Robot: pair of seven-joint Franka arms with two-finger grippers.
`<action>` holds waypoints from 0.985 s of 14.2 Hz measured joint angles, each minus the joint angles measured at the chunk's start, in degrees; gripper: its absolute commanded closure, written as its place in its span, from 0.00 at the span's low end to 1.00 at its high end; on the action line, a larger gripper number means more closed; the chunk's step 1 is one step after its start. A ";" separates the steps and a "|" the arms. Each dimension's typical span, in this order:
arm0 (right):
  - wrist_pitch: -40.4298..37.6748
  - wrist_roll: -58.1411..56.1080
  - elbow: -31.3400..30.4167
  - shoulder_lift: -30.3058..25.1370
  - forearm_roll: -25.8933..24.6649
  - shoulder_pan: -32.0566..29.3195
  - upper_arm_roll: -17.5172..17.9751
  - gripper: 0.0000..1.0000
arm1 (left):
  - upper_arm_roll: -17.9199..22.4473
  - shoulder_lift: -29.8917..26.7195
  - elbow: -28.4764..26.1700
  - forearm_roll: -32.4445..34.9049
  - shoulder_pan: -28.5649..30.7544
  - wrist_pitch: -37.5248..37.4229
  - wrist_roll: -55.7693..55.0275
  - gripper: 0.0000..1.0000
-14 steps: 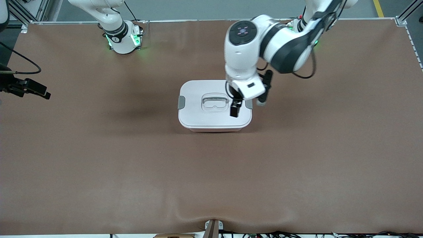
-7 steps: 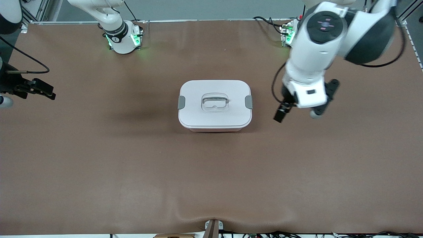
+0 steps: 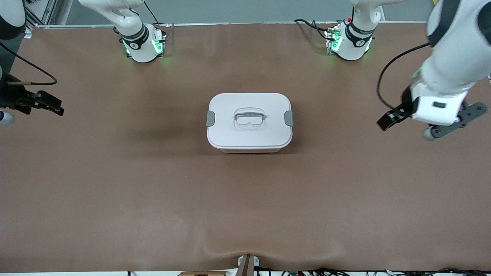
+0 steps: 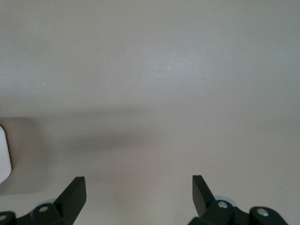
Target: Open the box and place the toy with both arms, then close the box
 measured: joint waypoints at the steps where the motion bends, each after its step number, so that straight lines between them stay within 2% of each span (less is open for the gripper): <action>1: 0.02 -0.01 0.00 0.00 0.14 0.04 0.06 0.00 | 0.52 -0.45 0.61 -0.02 0.42 -0.52 4.69 0.00; 3: 0.00 -0.01 0.00 0.00 0.22 0.12 0.23 0.00 | 3.61 -1.93 1.16 -0.03 -1.27 -1.16 12.98 0.00; 7: 0.05 -0.01 0.01 0.00 0.26 0.11 0.19 0.00 | 18.05 -6.08 1.18 -0.98 -12.72 -4.63 22.49 0.00; 11: 0.05 -0.01 0.01 0.00 0.38 0.00 0.05 0.00 | 30.31 -8.27 0.72 -8.66 -17.71 -5.28 34.62 0.00; 12: 0.04 -0.09 0.00 0.01 0.38 -0.28 -0.08 0.00 | 32.08 -8.76 0.24 -9.02 -18.54 -5.40 36.13 0.00; 14: 0.03 -0.94 0.00 0.09 0.55 -0.80 -0.38 0.00 | 32.83 -10.08 -1.44 -9.06 -19.38 -5.45 36.87 0.00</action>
